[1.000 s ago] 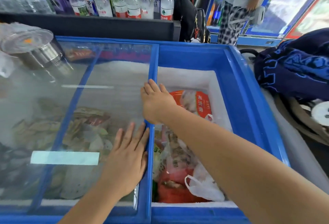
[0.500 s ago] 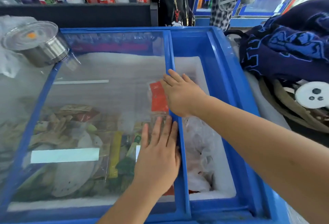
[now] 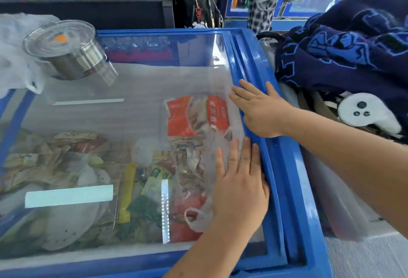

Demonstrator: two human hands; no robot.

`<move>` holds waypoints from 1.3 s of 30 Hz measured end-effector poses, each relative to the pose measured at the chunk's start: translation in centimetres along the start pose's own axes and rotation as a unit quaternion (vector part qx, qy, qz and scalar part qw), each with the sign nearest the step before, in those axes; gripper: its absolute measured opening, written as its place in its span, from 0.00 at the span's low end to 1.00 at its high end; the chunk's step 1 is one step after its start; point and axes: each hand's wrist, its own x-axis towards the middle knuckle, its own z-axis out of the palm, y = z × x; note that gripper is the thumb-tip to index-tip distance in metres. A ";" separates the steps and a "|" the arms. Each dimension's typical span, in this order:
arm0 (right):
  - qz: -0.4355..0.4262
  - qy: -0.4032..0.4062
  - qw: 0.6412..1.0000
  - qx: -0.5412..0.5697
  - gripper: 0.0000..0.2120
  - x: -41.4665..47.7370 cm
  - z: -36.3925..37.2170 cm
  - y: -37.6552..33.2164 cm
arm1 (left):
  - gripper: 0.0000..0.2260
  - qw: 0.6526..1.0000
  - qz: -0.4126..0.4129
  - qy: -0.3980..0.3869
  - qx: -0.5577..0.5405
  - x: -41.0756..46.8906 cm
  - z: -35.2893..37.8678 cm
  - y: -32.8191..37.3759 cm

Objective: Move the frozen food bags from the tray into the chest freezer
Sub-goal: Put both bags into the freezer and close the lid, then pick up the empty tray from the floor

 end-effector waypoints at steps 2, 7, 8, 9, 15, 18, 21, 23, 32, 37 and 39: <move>0.005 -0.009 1.000 0.011 0.33 -0.5 0.3 1.2 | 0.28 1.000 -0.001 -0.006 -0.006 0.4 0.5 1.1; 0.001 -0.022 0.999 0.041 0.33 -1.0 0.9 3.3 | 0.28 1.000 0.001 -0.013 -0.004 1.0 1.2 2.7; 0.000 -0.021 0.999 0.043 0.33 -1.1 1.0 3.5 | 0.28 1.000 0.001 -0.013 0.001 1.0 1.4 2.8; -0.001 -0.018 0.999 0.046 0.32 -1.1 1.0 3.5 | 0.28 1.000 0.002 -0.016 0.005 0.9 1.4 2.8; 0.026 0.041 0.999 0.021 0.29 -2.9 -0.8 1.0 | 0.28 0.996 0.028 -0.039 -0.069 -0.2 -1.8 1.4; -0.021 0.218 0.965 0.144 0.27 -6.6 -3.7 -3.2 | 0.26 0.982 -0.028 0.034 -0.182 -3.8 -7.8 -2.7; -0.060 0.326 0.906 0.265 0.24 -11.9 -5.5 -9.3 | 0.20 0.965 -0.080 0.152 -0.197 -10.8 -13.1 -7.9; -0.088 0.331 0.884 0.319 0.23 -15.5 -4.8 -13.7 | 0.19 0.952 -0.124 0.195 -0.200 -16.4 -14.5 -11.1; -0.197 0.275 0.840 0.423 0.17 -27.9 16.3 -29.9 | 0.09 0.925 -0.230 0.225 -0.202 -41.7 -3.7 -19.1; 0.108 -0.047 0.870 0.480 0.24 -31.3 34.0 -35.2 | 0.26 0.862 -0.445 -0.153 -0.188 -51.1 12.1 -23.1; 0.265 -0.159 0.831 0.462 0.28 -30.1 40.6 -35.8 | 0.32 0.800 -0.498 -0.274 -0.191 -52.7 18.2 -25.0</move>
